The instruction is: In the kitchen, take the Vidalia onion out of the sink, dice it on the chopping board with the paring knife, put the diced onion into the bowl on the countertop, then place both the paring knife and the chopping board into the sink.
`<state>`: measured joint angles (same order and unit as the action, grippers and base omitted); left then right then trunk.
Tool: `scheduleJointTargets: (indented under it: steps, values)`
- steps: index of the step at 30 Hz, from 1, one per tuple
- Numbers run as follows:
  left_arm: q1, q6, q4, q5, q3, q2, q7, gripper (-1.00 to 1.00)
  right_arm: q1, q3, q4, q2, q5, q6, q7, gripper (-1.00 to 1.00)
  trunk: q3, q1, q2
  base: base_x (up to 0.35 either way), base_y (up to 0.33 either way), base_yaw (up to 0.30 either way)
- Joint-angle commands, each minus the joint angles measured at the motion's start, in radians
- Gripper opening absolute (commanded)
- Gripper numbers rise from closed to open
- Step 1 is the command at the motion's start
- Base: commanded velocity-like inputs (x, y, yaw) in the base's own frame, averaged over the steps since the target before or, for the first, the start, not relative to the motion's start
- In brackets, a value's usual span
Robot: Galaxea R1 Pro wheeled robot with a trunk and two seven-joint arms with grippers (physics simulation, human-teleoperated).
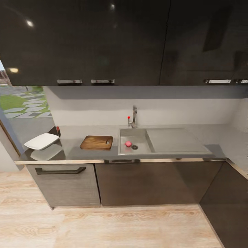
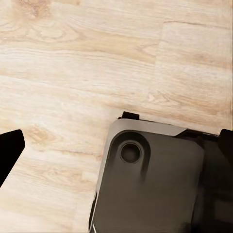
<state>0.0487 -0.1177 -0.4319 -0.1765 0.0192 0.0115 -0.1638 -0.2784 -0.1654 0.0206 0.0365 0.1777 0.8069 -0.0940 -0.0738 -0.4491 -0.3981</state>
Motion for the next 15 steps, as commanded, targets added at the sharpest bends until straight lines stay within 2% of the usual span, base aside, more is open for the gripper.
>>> scheduleJointTargets:
  steps: [1,7,15]
  values:
    - [0.000,-0.002,-0.002,-0.009,0.002,0.000,-0.003,1.00,-0.001,-0.003,-0.001,0.000,0.011,0.002,-0.009,1.00,-0.002,-0.001,-0.002,0.170,-0.287,0.000]
    - [0.000,-0.002,-0.002,-0.009,0.002,-0.002,-0.003,1.00,-0.001,-0.003,-0.001,0.000,0.011,0.001,-0.010,1.00,-0.002,-0.001,-0.002,0.208,-0.267,0.010]
    - [0.000,-0.002,-0.002,-0.009,0.001,-0.004,-0.003,1.00,-0.001,-0.003,-0.001,0.000,0.011,0.002,-0.010,1.00,-0.002,-0.001,-0.002,0.226,-0.253,0.092]
